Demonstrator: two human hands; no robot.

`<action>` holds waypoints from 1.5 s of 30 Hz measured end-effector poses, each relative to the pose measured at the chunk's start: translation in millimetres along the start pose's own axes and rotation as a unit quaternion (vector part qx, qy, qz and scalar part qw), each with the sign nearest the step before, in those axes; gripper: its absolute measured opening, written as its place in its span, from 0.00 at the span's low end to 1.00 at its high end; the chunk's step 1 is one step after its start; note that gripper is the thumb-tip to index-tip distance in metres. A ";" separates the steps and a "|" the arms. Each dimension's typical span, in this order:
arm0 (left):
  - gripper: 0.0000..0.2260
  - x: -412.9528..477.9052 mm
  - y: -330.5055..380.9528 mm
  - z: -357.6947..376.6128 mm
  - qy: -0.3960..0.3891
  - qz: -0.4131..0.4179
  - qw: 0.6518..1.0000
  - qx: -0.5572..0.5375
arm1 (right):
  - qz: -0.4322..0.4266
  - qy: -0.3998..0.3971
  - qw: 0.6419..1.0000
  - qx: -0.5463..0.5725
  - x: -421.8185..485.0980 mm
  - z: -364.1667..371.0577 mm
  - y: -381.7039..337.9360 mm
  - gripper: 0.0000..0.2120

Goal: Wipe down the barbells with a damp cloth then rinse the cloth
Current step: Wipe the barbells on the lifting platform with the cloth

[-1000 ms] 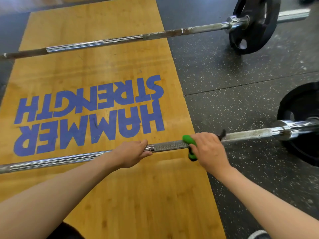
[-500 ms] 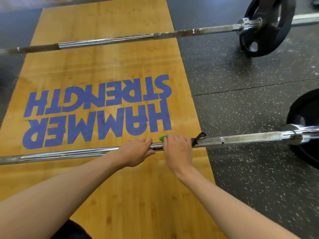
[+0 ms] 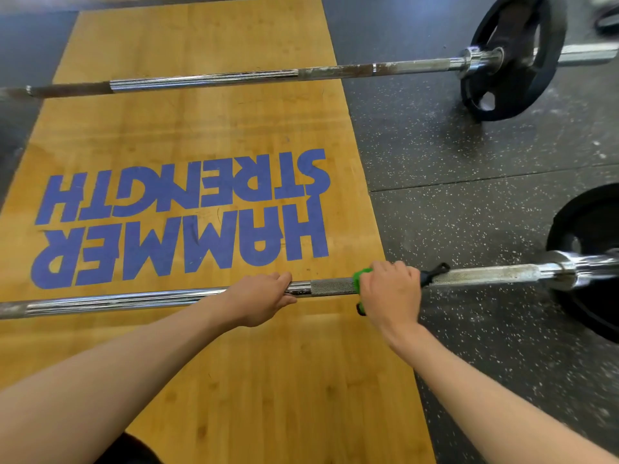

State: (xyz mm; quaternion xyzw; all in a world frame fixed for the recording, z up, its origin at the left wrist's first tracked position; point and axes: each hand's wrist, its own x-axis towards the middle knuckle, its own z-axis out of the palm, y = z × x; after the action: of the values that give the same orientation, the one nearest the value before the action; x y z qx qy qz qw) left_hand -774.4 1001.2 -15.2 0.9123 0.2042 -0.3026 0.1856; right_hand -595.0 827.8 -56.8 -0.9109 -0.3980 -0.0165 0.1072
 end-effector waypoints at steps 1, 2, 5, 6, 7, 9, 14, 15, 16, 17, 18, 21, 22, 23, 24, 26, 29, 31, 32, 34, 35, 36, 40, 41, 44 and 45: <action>0.14 -0.1 -0.8 0.5 0.001 -0.002 1.000 0.001 | 0.011 -0.010 1.000 0.010 0.4 3.2 -17.8 0.15; 0.14 0.3 -1.2 1.3 0.002 -0.004 1.000 0.002 | 0.017 -0.019 1.000 0.018 -1.3 5.9 -34.5 0.15; 0.13 1.4 -2.0 2.1 0.004 -0.001 1.000 0.001 | -0.006 -0.019 0.999 0.034 -9.3 8.8 -79.1 0.18; 0.13 1.8 -2.1 2.0 0.006 0.001 1.000 -0.003 | -0.028 -0.021 0.998 0.042 -11.6 9.9 -88.3 0.19; 0.14 2.0 -2.2 2.0 0.007 0.003 1.000 -0.010 | -0.057 -0.022 0.997 0.042 -12.9 10.3 -93.2 0.21; 0.14 1.4 -2.6 2.2 0.007 0.005 1.000 -0.016 | -0.125 -0.020 0.992 0.027 -11.6 11.0 -85.6 0.20; 0.14 -0.1 -3.7 1.8 0.002 0.004 1.000 -0.004 | -0.176 -0.033 0.982 -0.059 9.4 -0.4 -17.5 0.16; 0.14 -0.5 -3.3 1.3 0.005 0.004 1.000 -0.003 | -0.146 -0.059 0.986 -0.050 12.7 -4.8 -10.6 0.17; 0.14 -1.0 -3.0 1.0 0.009 0.005 1.000 -0.001 | -0.091 -0.091 0.991 -0.024 16.1 -9.0 -10.1 0.18; 0.14 -2.1 -2.6 0.6 0.013 0.005 1.000 0.007 | -0.025 -0.109 0.994 -0.001 19.5 -10.0 -14.4 0.20; 0.14 -3.3 -3.1 0.6 0.018 0.005 1.000 0.017 | 0.036 -0.113 0.993 0.008 23.5 -8.5 -21.2 0.23; 0.14 -8.3 -10.0 1.9 0.026 -0.003 0.999 0.037 | 0.117 -0.139 0.983 0.012 36.0 -9.4 -52.2 0.26; 0.15 -9.9 -13.6 2.7 0.027 -0.007 0.999 0.038 | 0.116 -0.149 0.982 0.023 37.5 -10.9 -65.4 0.25; 0.16 -11.3 -17.2 2.7 0.025 -0.011 0.999 0.038 | 0.108 -0.159 0.981 0.031 37.3 -10.3 -78.7 0.25; 0.16 -12.9 -20.7 2.7 0.022 -0.015 0.999 0.032 | 0.090 -0.162 0.982 0.039 35.6 -7.1 -90.4 0.25; 0.18 -16.4 -27.1 1.6 0.021 -0.022 0.999 0.017 | 0.027 -0.127 0.989 0.066 22.0 1.4 -108.2 0.20; 0.19 -22.5 -36.0 2.9 0.022 -0.025 0.999 0.031 | -0.145 -0.014 0.985 0.088 -6.0 9.1 -97.1 0.10; 0.19 -25.4 -39.4 5.3 0.018 -0.024 0.998 0.050 | -0.241 0.028 0.968 0.060 -18.2 15.8 -61.3 0.11; 0.19 -26.5 -40.3 6.4 0.015 -0.026 0.998 0.053 | -0.261 0.036 0.964 0.046 -21.6 13.4 -44.4 0.12; 0.18 -27.7 -40.6 6.1 0.013 -0.027 0.999 0.045 | -0.241 0.033 0.969 0.034 -23.8 9.5 -26.4 0.12; 0.18 -28.4 -40.5 5.8 0.015 -0.026 0.999 0.040 | -0.205 0.024 0.978 0.030 -22.9 6.8 -29.8 0.12; 0.18 -29.3 -40.8 5.8 0.018 -0.027 0.999 0.038 | -0.155 0.011 0.988 0.024 -20.0 4.5 -40.2 0.12; 0.18 -33.5 -38.0 8.6 0.028 -0.038 0.997 0.053 | 0.010 -0.125 0.991 -0.035 5.8 -3.6 -104.4 0.13; 0.18 -34.1 -37.4 8.8 0.029 -0.041 0.997 0.060 | 0.019 -0.154 0.987 -0.031 10.5 -1.9 -119.3 0.10; 0.20 -34.7 -36.1 6.5 0.022 -0.044 0.997 0.058 | -0.037 -0.160 0.986 0.041 4.8 5.0 -153.1 0.08; 0.20 -34.9 -35.7 6.0 0.019 -0.045 0.997 0.053 | -0.087 -0.126 0.987 0.056 -2.6 8.0 -156.1 0.09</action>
State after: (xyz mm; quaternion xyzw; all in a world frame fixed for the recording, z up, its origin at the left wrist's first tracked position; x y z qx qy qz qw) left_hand -820.2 1019.6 -5.4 0.9161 0.2326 -0.3040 0.1197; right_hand -711.0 930.7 -36.5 -0.8603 -0.4862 0.1116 0.1053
